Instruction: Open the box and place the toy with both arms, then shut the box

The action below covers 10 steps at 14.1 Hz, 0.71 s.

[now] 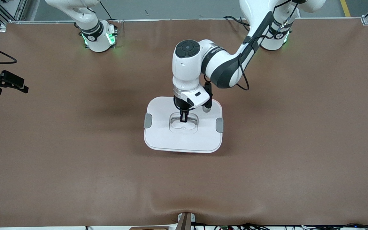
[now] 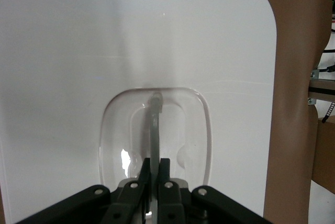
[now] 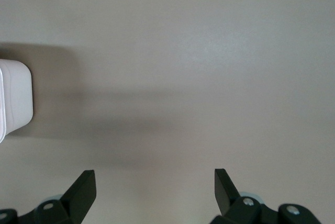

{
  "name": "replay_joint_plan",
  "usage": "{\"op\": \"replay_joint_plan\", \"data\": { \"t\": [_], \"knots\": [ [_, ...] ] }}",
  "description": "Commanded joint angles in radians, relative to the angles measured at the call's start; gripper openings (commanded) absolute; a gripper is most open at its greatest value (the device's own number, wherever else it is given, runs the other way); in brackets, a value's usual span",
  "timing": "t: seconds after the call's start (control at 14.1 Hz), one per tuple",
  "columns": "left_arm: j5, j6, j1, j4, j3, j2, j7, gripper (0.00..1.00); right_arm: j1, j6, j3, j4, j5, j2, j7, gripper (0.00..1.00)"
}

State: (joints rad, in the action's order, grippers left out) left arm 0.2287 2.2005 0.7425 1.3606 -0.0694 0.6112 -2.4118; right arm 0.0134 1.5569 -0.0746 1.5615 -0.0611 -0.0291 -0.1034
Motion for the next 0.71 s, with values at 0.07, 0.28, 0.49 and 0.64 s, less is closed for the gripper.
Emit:
{"op": "replay_joint_plan", "data": {
  "t": [0.07,0.28,0.49,0.64],
  "knots": [
    [0.026,-0.002,0.011,-0.009,0.011,0.010,-0.020,0.00,-0.010,-0.014,-0.002,-0.021,0.030,-0.006,0.016,1.00],
    [0.026,-0.002,0.014,0.011,0.011,0.016,-0.021,0.00,-0.010,-0.026,-0.002,-0.021,0.032,-0.006,0.016,1.00],
    [0.027,-0.002,0.018,0.044,0.011,0.010,-0.021,0.00,-0.010,-0.026,-0.002,-0.021,0.032,-0.006,0.016,1.00],
    [0.029,-0.004,0.015,0.060,0.011,0.001,-0.020,0.00,-0.010,-0.031,-0.002,-0.023,0.035,-0.006,0.017,1.00]
  ]
}}
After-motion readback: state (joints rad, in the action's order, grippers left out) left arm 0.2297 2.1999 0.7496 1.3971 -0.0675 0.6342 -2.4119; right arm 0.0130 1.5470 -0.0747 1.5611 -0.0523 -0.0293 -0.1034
